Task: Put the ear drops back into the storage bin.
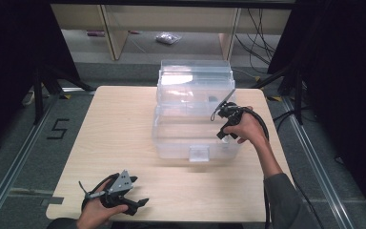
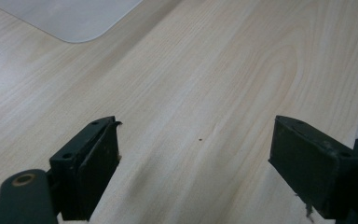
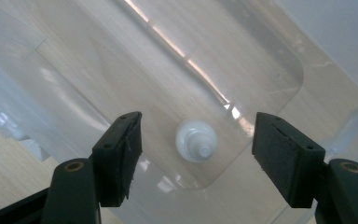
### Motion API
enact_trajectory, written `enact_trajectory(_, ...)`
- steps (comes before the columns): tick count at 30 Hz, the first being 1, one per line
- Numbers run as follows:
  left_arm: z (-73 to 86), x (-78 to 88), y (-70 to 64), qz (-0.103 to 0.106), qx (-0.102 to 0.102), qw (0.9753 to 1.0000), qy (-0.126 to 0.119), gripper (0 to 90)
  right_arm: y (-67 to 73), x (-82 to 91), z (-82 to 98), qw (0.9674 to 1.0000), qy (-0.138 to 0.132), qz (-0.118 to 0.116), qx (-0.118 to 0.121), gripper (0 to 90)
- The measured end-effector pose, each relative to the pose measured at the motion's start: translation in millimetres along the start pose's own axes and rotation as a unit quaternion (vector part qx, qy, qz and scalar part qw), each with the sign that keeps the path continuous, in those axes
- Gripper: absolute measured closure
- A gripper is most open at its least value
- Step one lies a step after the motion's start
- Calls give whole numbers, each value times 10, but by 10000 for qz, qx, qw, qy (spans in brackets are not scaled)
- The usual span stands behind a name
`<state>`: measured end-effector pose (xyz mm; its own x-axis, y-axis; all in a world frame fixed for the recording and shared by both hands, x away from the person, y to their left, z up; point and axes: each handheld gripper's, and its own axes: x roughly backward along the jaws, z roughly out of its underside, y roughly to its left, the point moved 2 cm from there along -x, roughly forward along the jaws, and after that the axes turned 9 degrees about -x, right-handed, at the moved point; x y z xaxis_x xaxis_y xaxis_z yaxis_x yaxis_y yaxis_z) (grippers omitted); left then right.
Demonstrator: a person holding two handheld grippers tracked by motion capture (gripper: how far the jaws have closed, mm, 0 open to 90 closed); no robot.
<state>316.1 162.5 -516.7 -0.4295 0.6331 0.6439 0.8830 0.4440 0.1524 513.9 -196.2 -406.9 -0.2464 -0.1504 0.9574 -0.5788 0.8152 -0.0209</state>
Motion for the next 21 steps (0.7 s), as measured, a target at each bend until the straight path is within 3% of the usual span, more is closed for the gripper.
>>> enact_trajectory(10, -1, 3, 0, 37, 8, 10000, 15, 151, 46, 154, 71, 9999, -109, 26, 47, 303)
enact_trajectory(21, -1, 4, 0, 36, 7, 10000, 15, 151, 233, 275, 235, 9975, -675, -177, 60, 253)
